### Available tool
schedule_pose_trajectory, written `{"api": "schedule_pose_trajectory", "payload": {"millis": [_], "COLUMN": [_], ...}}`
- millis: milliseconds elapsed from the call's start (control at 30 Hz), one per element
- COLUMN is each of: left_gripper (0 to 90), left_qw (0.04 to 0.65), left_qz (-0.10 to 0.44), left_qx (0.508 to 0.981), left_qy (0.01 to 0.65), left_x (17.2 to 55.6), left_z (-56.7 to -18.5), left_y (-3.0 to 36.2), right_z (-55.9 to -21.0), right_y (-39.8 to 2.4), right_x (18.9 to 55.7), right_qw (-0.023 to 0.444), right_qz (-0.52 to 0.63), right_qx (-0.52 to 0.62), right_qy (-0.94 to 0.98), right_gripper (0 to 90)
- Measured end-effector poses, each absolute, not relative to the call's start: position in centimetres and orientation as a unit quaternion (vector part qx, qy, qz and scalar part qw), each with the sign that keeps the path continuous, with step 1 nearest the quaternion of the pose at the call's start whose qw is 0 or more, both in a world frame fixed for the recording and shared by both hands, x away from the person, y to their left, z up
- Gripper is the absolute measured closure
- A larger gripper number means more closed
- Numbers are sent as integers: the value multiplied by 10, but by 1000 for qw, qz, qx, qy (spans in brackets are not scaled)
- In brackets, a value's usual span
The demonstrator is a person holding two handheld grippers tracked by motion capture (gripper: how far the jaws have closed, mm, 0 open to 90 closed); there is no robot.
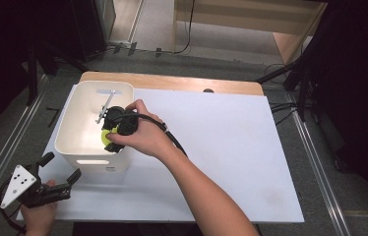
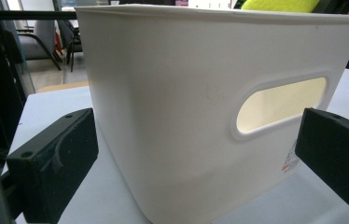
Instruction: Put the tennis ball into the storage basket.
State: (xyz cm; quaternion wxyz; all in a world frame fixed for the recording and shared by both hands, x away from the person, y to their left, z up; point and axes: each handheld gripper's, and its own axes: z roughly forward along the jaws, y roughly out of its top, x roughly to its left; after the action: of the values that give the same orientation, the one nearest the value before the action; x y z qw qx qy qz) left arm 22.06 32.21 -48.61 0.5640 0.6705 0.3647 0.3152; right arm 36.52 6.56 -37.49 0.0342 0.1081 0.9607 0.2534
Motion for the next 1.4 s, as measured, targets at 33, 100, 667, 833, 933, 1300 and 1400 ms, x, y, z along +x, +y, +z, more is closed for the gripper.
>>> {"api": "schedule_pose_trajectory", "payload": {"millis": [33,100,667,833,933,1300,1400], "left_gripper": [0,0,0,0,0,0,0], "left_qw": [564,565,565,565,565,565,564], "left_qz": [315,315,314,315,315,316,316], "left_qx": [670,669,670,670,669,670,670], "left_qy": [366,366,366,365,366,364,364], "left_x": [221,221,221,221,221,221,221], "left_z": [-486,-486,-486,-486,-486,-486,-486], "left_y": [322,322,322,322,322,321,321], "right_z": [-375,-376,-376,-370,-363,-349,-348], "right_y": [65,65,65,59,53,29,21], "right_x": [365,367,361,361,357,354,351], "right_qw": [34,32,47,53,66,92,95], "right_qz": [254,252,246,259,272,324,330], "right_qx": [109,111,112,120,124,155,171], "right_qy": [960,961,962,957,952,929,924], "right_gripper": [239,239,192,167,136,89,60]}}
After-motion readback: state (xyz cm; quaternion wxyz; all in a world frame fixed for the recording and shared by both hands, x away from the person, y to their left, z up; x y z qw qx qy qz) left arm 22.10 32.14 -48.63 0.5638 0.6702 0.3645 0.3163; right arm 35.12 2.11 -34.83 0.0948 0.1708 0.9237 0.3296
